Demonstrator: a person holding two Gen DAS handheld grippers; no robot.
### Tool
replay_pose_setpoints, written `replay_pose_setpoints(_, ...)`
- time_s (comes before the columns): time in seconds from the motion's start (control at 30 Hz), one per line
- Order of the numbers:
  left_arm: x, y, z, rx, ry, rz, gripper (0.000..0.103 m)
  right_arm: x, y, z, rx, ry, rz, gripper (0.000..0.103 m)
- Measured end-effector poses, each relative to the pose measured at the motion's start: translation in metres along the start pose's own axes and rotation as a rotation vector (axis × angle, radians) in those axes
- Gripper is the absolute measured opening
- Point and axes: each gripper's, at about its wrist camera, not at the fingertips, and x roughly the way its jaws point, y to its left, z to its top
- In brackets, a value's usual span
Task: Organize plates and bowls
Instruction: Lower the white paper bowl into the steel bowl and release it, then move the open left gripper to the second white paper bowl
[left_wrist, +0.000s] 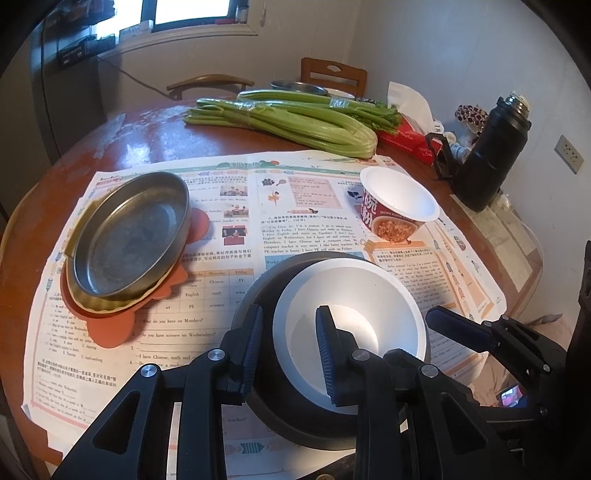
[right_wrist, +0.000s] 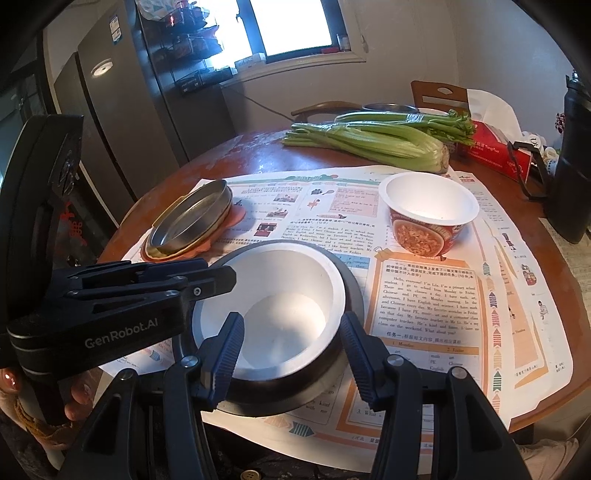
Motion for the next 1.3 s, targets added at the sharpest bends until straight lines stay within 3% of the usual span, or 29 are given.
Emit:
replay_pose_setpoints(0.83,-0.012,-0.029,0.013,0.059,-0.038,-0.013,0.033,-0.037,-0.027,0.006,0.068,-0.118,-0.005,0.055)
replay_pose_setpoints(1.3,0.012,-0.04,0.043,0.101,-0.035,-0.048,0.037,-0.028,-0.056,0.017,0.14,-0.125,-0.047,0.055)
